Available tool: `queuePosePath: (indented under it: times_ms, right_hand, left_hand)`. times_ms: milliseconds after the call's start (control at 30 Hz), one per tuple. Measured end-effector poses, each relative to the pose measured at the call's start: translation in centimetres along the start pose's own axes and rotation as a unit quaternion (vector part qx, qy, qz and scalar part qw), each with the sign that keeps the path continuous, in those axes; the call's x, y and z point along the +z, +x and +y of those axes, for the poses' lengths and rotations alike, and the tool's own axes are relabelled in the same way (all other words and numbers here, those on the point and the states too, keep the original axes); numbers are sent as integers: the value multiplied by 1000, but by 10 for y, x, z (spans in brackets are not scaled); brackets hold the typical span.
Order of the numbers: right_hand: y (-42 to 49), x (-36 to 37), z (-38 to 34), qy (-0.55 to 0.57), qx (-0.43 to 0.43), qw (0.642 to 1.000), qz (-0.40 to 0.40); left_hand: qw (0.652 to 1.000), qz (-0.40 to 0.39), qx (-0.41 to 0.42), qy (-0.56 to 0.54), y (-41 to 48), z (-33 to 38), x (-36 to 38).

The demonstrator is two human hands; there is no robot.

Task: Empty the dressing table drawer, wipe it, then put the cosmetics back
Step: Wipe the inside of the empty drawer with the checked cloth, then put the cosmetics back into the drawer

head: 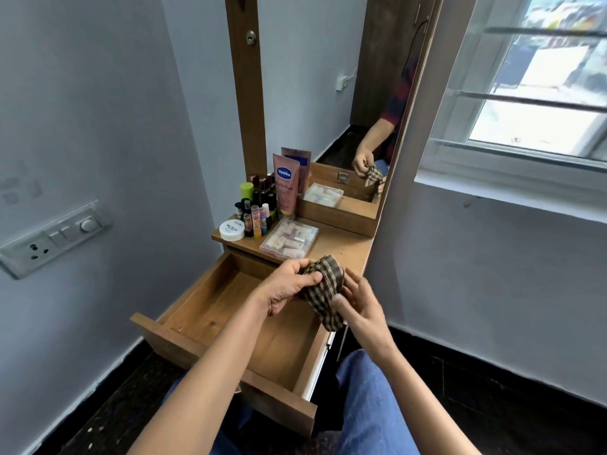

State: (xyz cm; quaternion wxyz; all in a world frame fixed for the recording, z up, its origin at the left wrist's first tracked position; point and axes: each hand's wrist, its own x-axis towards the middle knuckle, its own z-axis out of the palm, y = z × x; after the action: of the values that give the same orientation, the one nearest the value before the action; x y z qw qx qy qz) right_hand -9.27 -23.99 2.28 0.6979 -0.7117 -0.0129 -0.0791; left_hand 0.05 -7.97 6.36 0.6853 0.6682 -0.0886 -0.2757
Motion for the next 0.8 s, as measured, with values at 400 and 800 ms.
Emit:
queuePosePath:
  times_ms: [400, 800]
  right_hand:
    - [79, -18, -21, 129, 139, 977, 94]
    - [167, -25, 20, -4, 187, 950, 248]
  left_hand:
    - [969, 201, 74, 120, 54, 25, 9]
    - [933, 352, 23, 65, 48, -19, -23]
